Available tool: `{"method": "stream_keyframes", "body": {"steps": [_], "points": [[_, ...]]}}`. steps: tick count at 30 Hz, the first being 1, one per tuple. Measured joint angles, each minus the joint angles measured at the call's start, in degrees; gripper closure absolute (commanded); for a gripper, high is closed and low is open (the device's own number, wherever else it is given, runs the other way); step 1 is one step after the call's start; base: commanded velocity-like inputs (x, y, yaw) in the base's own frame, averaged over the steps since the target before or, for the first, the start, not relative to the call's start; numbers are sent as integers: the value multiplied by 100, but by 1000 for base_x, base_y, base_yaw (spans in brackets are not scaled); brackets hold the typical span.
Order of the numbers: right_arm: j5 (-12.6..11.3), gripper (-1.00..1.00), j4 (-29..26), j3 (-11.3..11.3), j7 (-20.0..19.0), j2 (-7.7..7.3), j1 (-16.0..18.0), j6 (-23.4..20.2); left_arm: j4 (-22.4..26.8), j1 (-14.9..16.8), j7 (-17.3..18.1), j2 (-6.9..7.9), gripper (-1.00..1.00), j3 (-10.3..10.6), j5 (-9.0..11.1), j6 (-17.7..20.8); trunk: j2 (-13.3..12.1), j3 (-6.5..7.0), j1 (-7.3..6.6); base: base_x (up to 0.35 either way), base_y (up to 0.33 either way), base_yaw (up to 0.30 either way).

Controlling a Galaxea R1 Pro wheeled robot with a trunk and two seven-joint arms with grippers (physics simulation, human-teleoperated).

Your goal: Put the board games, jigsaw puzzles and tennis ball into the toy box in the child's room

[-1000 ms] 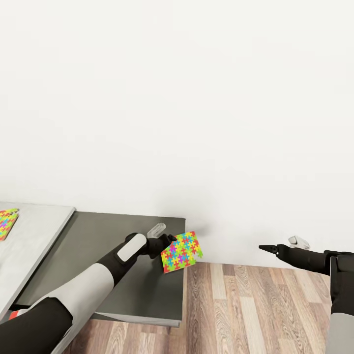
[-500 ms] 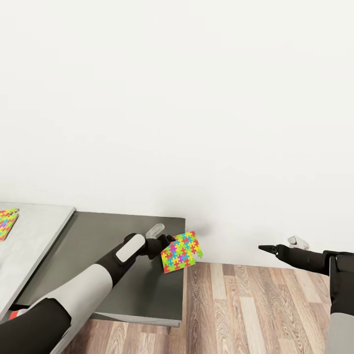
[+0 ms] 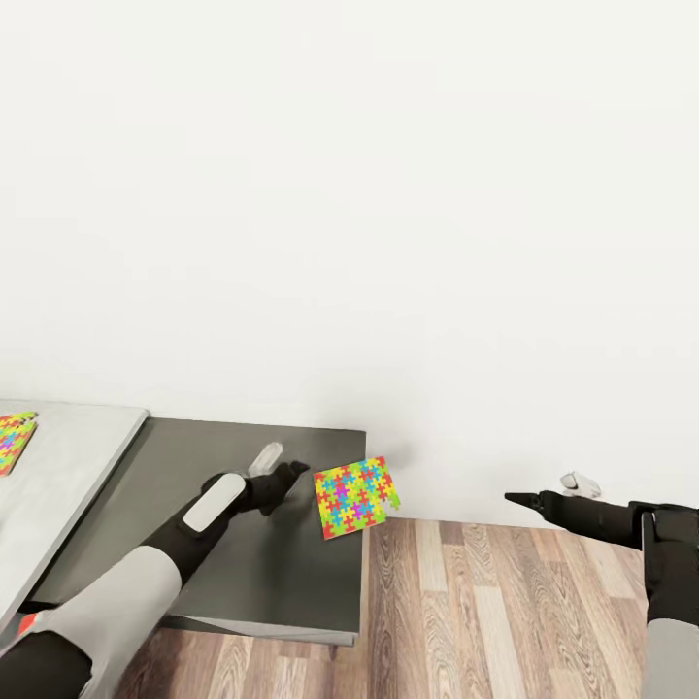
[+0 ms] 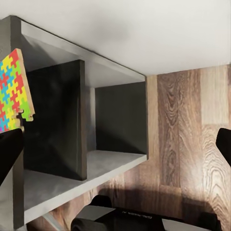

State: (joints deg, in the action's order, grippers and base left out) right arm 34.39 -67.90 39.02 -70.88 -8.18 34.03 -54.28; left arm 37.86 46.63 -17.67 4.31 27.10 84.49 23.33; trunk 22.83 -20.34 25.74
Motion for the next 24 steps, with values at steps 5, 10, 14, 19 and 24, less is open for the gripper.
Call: {"method": "stream_keyframes", "body": {"steps": [5, 10, 14, 19, 24], "points": [[-3, -100, 80, 2, -21, -4, 5, 140, 562, -322, -32, 243, -100, -350, -80, -2, -2, -1, 1, 0, 0, 0], [-5, -100, 297, 10, -38, -3, 12, 235, 1508, -736, -69, 505, -100, -673, -85, -15, -2, -1, 1, 0, 0, 0], [-60, -100, 499, 12, -48, -7, 38, 260, 2144, -951, -85, 607, -100, -825, -101, -19, -2, 0, 1, 0, 0, 0], [-245, -100, 812, 7, -53, -15, 106, 264, 2838, -1090, -94, 657, -100, -905, -104, 22, -2, 0, 1, 0, 0, 0], [-458, -100, 1166, -1, -4, 5, 330, 239, 3568, -1113, -93, 617, -100, -869, -105, 317, -2, 0, 1, 0, 0, 0]]}}
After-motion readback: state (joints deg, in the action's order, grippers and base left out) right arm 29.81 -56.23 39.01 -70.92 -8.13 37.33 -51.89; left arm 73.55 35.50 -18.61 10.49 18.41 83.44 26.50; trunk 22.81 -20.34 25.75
